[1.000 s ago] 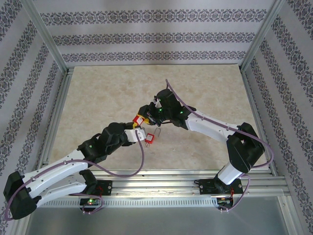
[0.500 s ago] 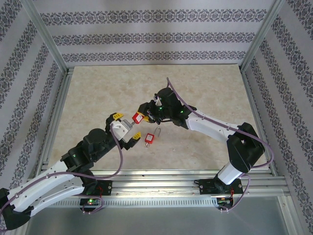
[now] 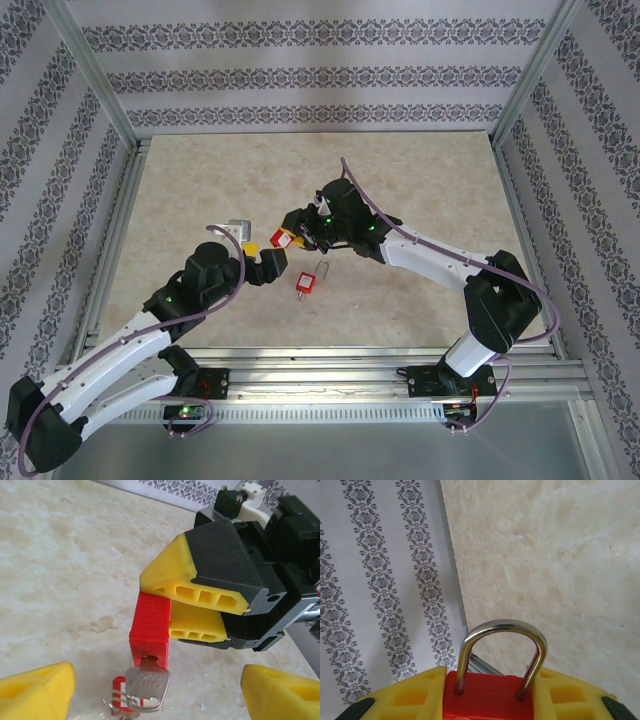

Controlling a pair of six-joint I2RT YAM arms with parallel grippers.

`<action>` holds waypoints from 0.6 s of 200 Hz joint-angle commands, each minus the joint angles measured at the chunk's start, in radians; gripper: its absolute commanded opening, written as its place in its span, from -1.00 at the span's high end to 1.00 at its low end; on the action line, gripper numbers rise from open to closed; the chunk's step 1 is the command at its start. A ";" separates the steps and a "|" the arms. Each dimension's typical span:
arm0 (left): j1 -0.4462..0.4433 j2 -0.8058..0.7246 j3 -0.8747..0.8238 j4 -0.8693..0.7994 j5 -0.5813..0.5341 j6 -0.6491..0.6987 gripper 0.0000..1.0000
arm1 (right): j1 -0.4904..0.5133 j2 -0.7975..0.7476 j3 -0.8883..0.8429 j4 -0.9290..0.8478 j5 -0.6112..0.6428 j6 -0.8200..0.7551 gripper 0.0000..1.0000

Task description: Unlock with the key

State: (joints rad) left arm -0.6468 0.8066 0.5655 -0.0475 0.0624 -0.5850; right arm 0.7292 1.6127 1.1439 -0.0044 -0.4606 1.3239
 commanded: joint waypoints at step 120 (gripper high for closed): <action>0.007 0.145 0.065 0.115 0.013 0.015 -0.03 | 0.010 -0.033 0.025 0.041 0.013 -0.014 0.86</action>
State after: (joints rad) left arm -0.6464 0.9424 0.6006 0.0223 0.0933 -0.5884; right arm 0.7292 1.6127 1.1439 -0.0040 -0.4606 1.3243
